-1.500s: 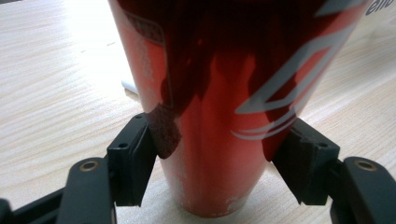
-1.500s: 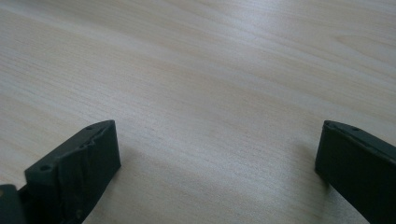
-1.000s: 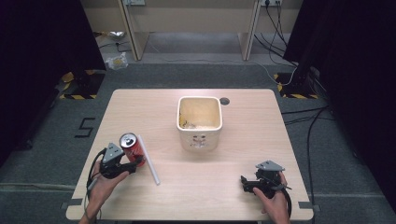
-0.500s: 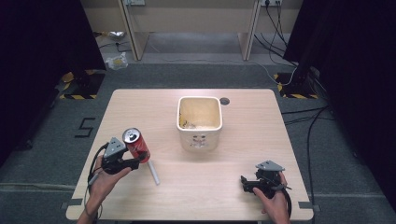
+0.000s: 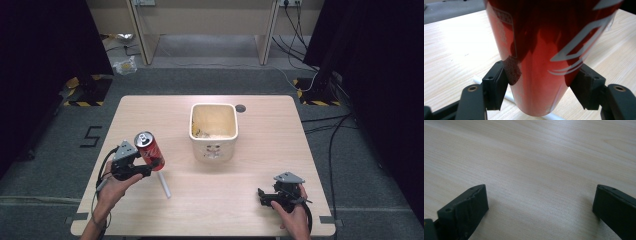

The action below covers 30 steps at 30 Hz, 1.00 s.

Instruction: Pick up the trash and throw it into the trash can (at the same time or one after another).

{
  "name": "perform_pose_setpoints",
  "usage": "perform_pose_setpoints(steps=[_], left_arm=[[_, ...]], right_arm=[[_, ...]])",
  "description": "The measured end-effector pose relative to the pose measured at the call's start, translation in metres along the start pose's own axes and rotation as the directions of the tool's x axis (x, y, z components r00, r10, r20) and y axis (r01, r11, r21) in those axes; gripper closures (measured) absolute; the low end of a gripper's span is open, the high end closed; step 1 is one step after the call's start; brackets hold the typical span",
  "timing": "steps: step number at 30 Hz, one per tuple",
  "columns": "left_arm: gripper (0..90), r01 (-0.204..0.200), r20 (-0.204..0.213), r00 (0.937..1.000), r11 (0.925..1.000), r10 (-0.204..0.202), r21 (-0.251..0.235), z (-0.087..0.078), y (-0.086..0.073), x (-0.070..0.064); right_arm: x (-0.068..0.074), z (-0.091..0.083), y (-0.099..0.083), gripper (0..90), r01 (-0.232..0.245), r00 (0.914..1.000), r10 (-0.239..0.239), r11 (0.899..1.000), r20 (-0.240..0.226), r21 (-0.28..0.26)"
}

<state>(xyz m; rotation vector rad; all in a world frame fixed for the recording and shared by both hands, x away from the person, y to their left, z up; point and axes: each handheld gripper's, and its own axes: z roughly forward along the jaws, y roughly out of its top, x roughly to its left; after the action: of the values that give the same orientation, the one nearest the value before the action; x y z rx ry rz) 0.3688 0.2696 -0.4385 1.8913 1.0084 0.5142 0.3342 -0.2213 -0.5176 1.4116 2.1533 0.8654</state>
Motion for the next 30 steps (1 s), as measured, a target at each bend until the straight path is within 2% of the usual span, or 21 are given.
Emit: perform_pose_setpoints(steps=[16, 23, 30], left_arm=[[33.9, -0.019, 0.015, 0.9997, 0.9994, 0.019, -0.028, -0.001, 0.025, -0.002], [33.9, -0.005, 0.038, 0.9993, 0.9994, 0.006, -0.034, 0.003, 0.034, 0.001], [33.9, -0.009, 0.067, 0.9977, 0.9996, 0.011, -0.028, 0.008, 0.047, 0.002]], right_arm=[[0.000, 0.000, 0.000, 0.3, 0.000, 1.0000, 0.000, 1.000, 0.000, -0.001], [0.000, 0.000, 0.000, 0.3, 0.000, 1.0000, 0.000, 1.000, 0.001, -0.001], [0.000, 0.000, 0.000, 0.5, 0.000, 1.0000, 0.000, 1.000, 0.001, -0.001]])
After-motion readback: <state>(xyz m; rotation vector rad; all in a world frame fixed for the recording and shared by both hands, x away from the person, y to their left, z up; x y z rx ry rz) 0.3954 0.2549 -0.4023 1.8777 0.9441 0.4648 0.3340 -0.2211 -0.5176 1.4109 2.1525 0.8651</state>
